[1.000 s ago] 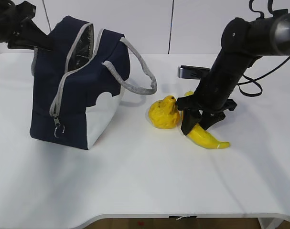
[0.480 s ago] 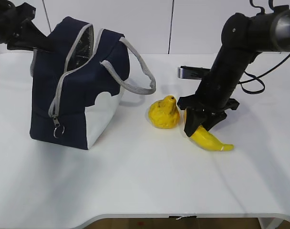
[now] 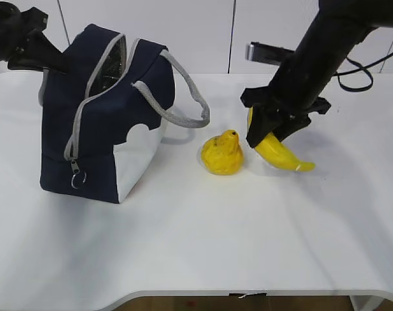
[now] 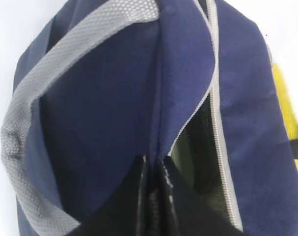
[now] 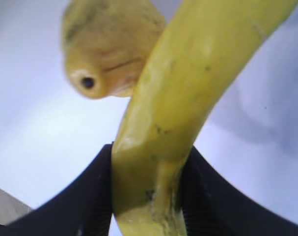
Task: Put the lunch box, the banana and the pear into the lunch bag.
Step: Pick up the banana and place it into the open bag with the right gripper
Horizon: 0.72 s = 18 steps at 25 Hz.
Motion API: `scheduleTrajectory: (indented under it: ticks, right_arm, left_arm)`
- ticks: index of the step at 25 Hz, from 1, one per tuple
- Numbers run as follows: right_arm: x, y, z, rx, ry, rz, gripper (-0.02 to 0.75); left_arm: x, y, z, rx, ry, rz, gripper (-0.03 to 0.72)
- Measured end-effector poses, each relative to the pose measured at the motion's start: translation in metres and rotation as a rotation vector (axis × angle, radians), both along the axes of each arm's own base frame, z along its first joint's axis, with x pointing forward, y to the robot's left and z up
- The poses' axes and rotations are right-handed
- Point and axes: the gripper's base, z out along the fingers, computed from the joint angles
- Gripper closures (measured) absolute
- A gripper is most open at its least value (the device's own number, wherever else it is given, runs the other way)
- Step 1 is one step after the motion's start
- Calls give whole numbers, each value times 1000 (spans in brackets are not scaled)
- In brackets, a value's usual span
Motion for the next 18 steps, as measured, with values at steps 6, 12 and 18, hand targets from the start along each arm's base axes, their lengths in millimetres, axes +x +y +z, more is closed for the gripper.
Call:
scheduleTrajectory:
  ticks: [6,12,18]
  right_arm:
    - [-2,15,49,215,-69,-40,435]
    - [-1,41,94,616,-117,2,435]
    - [-2,64,93,769,-121,73,435]
  left_arm:
    - [-1,0,0,0,4,-5,678]
    - [-1,-3,2,-38,15,-9,678]
    - [0,-6,6,-101,4,-2,678]
